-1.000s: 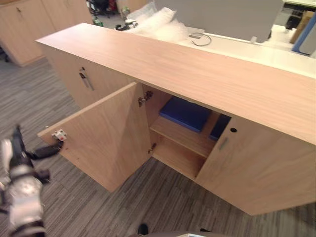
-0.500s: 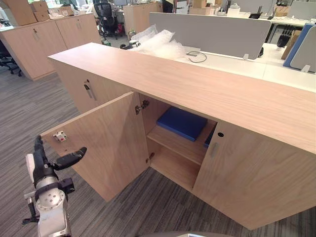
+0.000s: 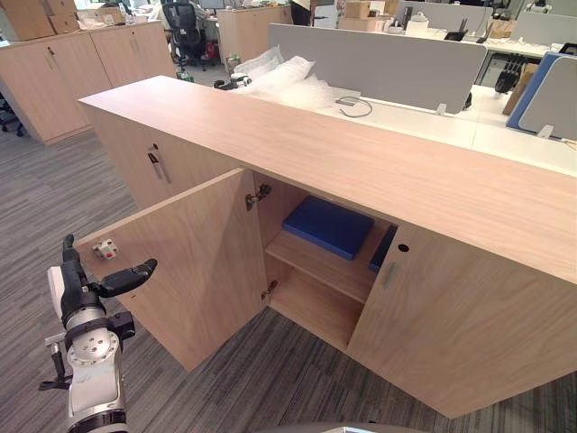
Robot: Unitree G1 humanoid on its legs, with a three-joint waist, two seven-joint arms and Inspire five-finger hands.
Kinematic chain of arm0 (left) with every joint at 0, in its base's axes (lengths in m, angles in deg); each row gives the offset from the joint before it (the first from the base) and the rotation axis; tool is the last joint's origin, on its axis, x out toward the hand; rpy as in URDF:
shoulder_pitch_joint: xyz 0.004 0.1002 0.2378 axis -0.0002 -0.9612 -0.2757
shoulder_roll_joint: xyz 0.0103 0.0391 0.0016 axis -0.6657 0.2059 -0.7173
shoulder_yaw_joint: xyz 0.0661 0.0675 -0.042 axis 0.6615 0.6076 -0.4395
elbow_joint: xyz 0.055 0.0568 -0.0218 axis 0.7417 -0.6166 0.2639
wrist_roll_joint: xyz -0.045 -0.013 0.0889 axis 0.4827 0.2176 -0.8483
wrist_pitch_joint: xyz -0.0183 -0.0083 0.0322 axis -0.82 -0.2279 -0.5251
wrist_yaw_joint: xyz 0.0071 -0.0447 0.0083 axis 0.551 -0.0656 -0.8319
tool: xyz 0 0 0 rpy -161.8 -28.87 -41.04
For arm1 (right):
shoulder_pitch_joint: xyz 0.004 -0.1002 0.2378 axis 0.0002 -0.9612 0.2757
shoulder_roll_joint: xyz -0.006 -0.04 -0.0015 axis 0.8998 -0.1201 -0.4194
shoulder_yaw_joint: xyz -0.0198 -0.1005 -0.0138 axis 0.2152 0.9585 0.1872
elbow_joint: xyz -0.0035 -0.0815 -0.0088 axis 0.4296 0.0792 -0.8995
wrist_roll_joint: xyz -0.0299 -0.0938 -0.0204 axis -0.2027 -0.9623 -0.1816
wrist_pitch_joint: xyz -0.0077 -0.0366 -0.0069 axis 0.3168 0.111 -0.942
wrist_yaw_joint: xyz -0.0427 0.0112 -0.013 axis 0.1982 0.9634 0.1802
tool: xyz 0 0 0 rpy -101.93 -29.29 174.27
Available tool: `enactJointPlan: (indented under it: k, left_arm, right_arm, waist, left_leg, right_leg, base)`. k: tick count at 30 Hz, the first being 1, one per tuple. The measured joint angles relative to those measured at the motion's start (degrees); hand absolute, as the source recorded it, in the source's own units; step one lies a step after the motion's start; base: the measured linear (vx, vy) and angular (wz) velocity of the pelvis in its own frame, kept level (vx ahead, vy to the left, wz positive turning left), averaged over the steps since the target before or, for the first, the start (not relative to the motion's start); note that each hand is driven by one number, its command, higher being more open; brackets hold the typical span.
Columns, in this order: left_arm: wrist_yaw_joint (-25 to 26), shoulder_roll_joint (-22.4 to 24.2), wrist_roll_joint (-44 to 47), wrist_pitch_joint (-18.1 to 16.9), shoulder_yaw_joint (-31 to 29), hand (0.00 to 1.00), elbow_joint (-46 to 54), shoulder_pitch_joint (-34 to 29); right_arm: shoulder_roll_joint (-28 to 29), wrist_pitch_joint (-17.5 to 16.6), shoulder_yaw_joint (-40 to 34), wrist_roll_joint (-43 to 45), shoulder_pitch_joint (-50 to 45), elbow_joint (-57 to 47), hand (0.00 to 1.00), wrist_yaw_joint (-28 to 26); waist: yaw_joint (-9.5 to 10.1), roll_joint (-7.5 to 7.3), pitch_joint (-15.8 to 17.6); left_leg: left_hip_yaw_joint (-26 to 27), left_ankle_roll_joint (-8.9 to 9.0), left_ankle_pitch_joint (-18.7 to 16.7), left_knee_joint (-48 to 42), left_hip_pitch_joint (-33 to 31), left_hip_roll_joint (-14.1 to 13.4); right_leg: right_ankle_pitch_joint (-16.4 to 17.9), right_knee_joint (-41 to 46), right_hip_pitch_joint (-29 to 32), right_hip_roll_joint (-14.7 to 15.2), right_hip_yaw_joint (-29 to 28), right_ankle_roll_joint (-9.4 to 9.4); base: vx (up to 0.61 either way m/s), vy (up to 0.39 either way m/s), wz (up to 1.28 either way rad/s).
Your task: Walk over to the cabinet, pick up the folder, carry it to the office cabinet, place the folder inside the office cabinet, then close the office cabinet door
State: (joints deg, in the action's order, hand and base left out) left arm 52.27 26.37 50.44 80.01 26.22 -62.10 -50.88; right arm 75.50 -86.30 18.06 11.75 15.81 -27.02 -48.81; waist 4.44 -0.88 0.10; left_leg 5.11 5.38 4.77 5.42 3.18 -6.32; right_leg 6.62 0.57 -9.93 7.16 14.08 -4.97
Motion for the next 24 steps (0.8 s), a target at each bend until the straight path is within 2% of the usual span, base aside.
enactJointPlan:
  k: [7, 12, 13, 15, 17, 19, 20, 22, 24]
  left_arm:
    - [0.35, 0.75, 2.78, -2.53, 1.43, 1.00, -0.91, 0.05]
    - [0.39, 0.43, 2.78, -3.10, 3.82, 1.00, -1.11, 0.03]
    - [0.39, -0.11, 2.78, -3.54, 4.34, 1.00, -1.84, 0.11]
    - [0.74, -5.15, 2.51, -8.65, 7.23, 1.00, -11.71, 3.17]
    - [3.06, -8.87, 1.70, -9.12, 11.04, 1.00, -17.47, 6.47]
    - [5.07, -11.41, 1.66, -8.40, 13.66, 1.00, -15.77, 5.28]
    - [5.24, -11.72, 1.65, -8.17, 14.35, 1.00, -11.30, 2.26]
    - [5.24, -11.76, 0.90, -8.49, 17.36, 1.00, -4.66, -1.62]
    - [5.24, -11.95, 0.33, -9.11, 20.18, 1.00, -2.87, -2.91]
  right_arm:
    - [0.14, 0.10, -1.79, -0.01, 0.00, 1.23, 1.00, 0.38]
    - [0.10, 0.07, -1.73, -0.02, 0.89, 1.71, 1.00, 0.45]
    - [0.10, 0.07, -1.70, -0.02, 0.99, 1.71, 1.00, 0.45]
    - [0.07, -0.07, -1.37, -0.19, 1.58, 2.33, 1.00, 0.51]
    - [-0.21, -0.92, 0.32, -0.24, 1.68, 2.82, 1.00, 0.59]
    - [-0.46, -2.05, 2.22, -0.60, 1.48, 2.82, 1.00, 1.01]
    - [-0.51, -2.21, 3.00, -0.60, 1.21, 3.01, 1.00, 1.44]
    - [-0.53, -2.18, 2.99, -0.57, 0.47, 4.09, 1.00, 2.21]
    - [-1.08, -2.19, 3.00, -0.56, 0.34, 5.22, 1.00, 2.61]
  waist:
    - [0.03, -0.68, -0.13]
    - [0.60, -0.83, -0.09]
    - [0.64, -0.85, -0.09]
    - [0.70, -1.04, 0.00]
    - [0.60, -1.16, 0.01]
    - [0.44, -1.44, 0.13]
    - [0.47, -1.99, 0.23]
    - [1.59, -2.88, 0.12]
    - [2.04, -2.87, 0.17]
  left_leg:
    - [-0.90, -0.28, -0.16, 0.00, -0.16, 1.12]
    - [-1.50, -0.43, -0.07, 0.01, -0.14, 1.65]
    - [-1.51, -0.45, -0.07, 0.01, -0.14, 1.72]
    - [-1.48, -0.56, -0.01, 0.01, -0.04, 1.75]
    - [-1.41, -0.75, 0.14, 0.00, 0.02, 1.77]
    - [-1.37, -0.90, 0.23, 0.00, -0.36, 2.03]
    - [-1.45, -1.03, 0.25, -0.01, -0.92, 2.32]
    - [-2.33, -1.06, 0.19, -0.05, -2.00, 3.14]
    - [-3.26, -1.72, 0.65, -0.06, -2.43, 4.15]
  right_leg:
    - [-0.02, -0.67, -0.80, 0.86, 1.17, -0.07]
    - [-0.09, -0.85, -1.31, 1.29, 1.89, -0.20]
    - [-0.10, -0.85, -1.34, 1.35, 1.93, -0.23]
    - [-0.18, -0.77, -1.35, 1.43, 1.85, -0.37]
    - [-0.24, -0.41, -1.18, 1.51, 1.69, -0.47]
    - [-0.30, -0.19, -0.61, 1.84, 1.59, -0.63]
    - [-0.33, -0.07, -0.10, 2.18, 1.66, -1.04]
    - [-0.21, 0.47, 0.70, 2.96, 2.56, -1.70]
    - [-0.02, 1.22, 0.80, 3.88, 3.37, -2.50]
  base:
    - [0.02, 0.025, 0.08]
    - [0.01, 0.027, 0.09]
    - [-0.03, 0.041, 0.03]
    - [-0.04, 0.033, 0.01]
    - [-0.05, 0.028, -0.03]
    - [-0.05, 0.043, -0.01]
    - [-0.02, 0.055, 0.09]
    - [-0.01, 0.061, 0.22]
    - [-0.01, 0.068, 0.29]
